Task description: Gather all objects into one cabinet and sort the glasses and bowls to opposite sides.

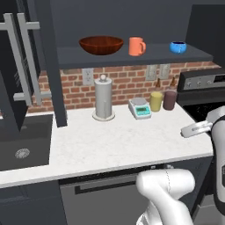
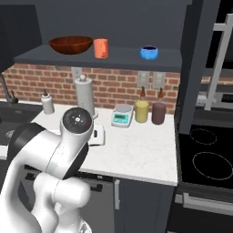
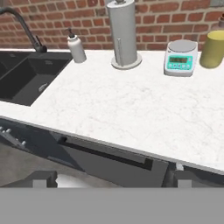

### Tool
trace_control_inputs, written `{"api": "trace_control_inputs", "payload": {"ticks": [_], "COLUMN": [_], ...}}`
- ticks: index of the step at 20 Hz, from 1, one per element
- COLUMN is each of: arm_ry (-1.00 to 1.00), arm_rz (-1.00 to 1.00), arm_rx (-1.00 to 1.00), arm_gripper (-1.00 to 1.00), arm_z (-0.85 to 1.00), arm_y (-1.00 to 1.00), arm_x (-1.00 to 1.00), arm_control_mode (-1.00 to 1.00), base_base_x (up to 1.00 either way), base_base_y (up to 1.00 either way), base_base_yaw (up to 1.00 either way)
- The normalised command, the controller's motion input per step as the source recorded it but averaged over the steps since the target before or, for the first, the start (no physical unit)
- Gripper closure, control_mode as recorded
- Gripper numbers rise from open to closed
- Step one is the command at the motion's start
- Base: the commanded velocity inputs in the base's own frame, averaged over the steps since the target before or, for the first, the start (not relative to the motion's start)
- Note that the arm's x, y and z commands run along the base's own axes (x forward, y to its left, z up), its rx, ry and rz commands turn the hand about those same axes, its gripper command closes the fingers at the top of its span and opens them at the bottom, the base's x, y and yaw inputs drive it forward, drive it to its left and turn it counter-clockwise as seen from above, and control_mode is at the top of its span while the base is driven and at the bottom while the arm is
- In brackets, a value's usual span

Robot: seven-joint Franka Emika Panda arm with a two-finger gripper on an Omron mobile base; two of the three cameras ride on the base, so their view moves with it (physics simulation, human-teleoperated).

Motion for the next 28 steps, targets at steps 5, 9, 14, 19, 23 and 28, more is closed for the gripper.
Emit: {"api": "trace_control_inputs", "payload": {"ticks": [5, 9, 14, 19, 23, 28], "arm_ry": [0.00, 0.00, 0.00, 0.00, 0.00, 0.00], "arm_rz": [0.00, 0.00, 0.00, 0.00, 0.00, 0.00], "arm_rx": [0.00, 0.00, 0.00, 0.00, 0.00, 0.00], "arm_gripper": [-1.00, -1.00, -1.00, -1.00, -1.00, -1.00], "arm_z": [0.00, 0.00, 0.00, 0.00, 0.00, 0.00], "arm_y": [0.00, 0.00, 0.00, 0.00, 0.00, 0.00], "arm_x": [0.00, 0.00, 0.00, 0.00, 0.00, 0.00], "arm_control_mode": [1.00, 1.00, 1.00, 1.00, 1.00, 1.00], "base_base_x": [-0.98, -0.80, -0.60, -0.61, -0.44, -0.17], "base_base_y": [0.04, 0.49, 0.97, 1.00, 1.00, 0.99], "base_base_yaw": [0.00, 0.00, 0.00, 0.00, 0.00, 0.00]}}
